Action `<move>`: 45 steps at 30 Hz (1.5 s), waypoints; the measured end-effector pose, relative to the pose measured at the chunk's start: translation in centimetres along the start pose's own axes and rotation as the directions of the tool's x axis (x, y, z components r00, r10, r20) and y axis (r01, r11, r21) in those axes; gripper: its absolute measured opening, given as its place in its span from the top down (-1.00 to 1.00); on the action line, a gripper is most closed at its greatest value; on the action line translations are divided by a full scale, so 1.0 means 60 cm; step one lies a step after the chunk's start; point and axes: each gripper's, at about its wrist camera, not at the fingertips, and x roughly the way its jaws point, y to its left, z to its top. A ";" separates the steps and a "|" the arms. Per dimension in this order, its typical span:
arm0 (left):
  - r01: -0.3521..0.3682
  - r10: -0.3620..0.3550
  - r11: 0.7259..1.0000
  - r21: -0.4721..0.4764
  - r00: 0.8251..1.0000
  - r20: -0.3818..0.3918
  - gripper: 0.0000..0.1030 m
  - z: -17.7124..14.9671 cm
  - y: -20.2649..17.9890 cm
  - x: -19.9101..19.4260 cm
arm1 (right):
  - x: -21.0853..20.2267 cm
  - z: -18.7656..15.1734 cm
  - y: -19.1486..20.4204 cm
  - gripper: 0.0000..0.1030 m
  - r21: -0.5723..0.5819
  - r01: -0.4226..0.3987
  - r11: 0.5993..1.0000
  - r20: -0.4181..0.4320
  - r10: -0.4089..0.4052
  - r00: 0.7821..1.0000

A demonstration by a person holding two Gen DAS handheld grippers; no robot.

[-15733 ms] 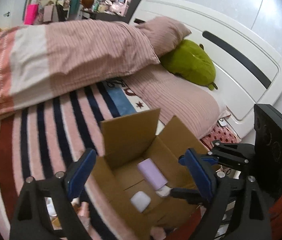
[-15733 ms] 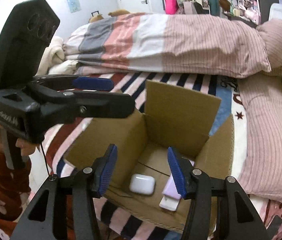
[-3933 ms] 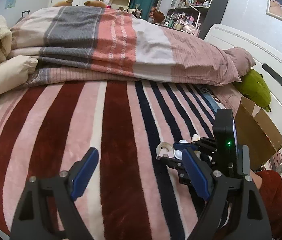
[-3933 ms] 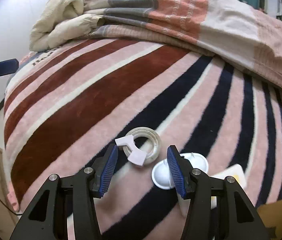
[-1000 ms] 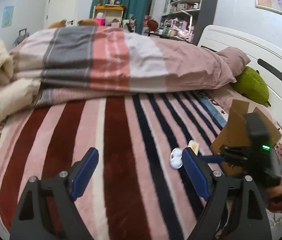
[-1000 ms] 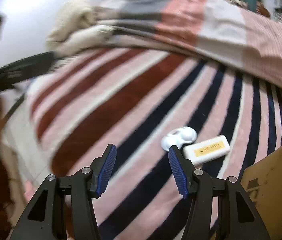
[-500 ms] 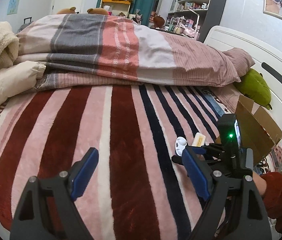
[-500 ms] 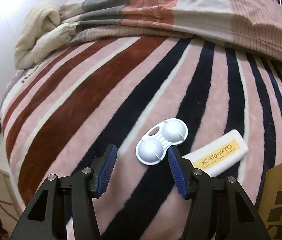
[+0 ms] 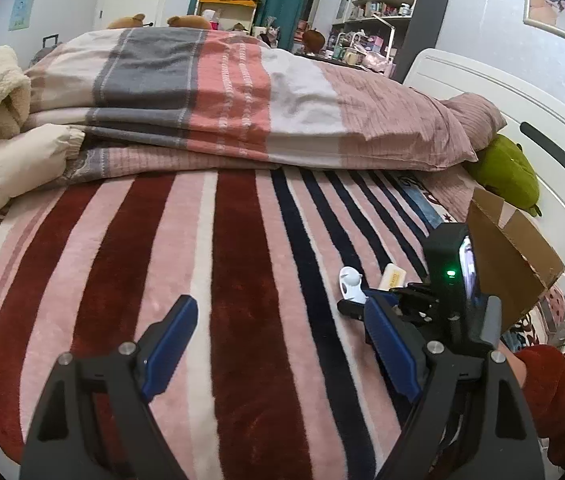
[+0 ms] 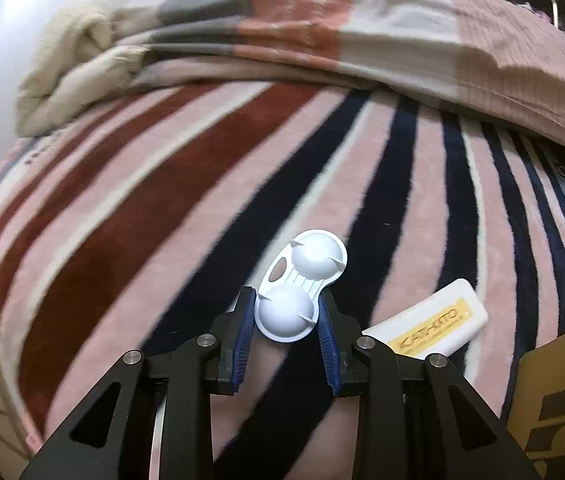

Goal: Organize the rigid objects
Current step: 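Grasp the white earbud case with the right gripper, then lower the earbud case into the cardboard box and open the right gripper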

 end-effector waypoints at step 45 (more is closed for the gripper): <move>0.476 -0.407 0.853 0.214 0.864 -0.298 0.08 0.135 -0.501 0.188 | -0.370 -0.066 -0.281 0.33 0.135 -0.036 0.990 0.110 0.021 0.994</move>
